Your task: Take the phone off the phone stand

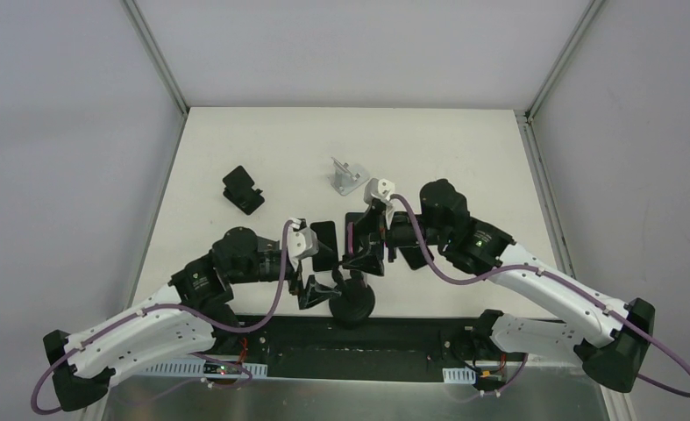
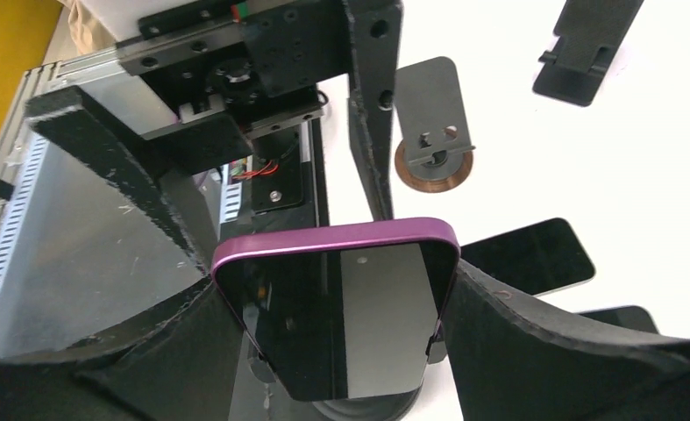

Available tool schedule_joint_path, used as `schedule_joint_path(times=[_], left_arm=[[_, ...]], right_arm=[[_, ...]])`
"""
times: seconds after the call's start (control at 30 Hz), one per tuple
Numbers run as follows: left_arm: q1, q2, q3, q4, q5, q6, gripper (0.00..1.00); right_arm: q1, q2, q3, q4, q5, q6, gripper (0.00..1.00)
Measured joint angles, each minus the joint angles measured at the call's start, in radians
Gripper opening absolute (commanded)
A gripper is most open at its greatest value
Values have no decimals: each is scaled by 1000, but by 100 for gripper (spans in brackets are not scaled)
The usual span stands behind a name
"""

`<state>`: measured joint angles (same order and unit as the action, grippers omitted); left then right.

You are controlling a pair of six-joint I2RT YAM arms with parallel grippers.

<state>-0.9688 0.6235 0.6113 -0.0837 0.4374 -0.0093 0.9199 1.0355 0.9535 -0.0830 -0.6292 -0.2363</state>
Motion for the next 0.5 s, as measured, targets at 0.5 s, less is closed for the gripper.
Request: schedule_joint_path(times=[0.5], left_arm=[[0, -227, -89, -42, -152, 19, 99]], right_arm=[[-1, 100, -75, 211, 76, -38, 0]])
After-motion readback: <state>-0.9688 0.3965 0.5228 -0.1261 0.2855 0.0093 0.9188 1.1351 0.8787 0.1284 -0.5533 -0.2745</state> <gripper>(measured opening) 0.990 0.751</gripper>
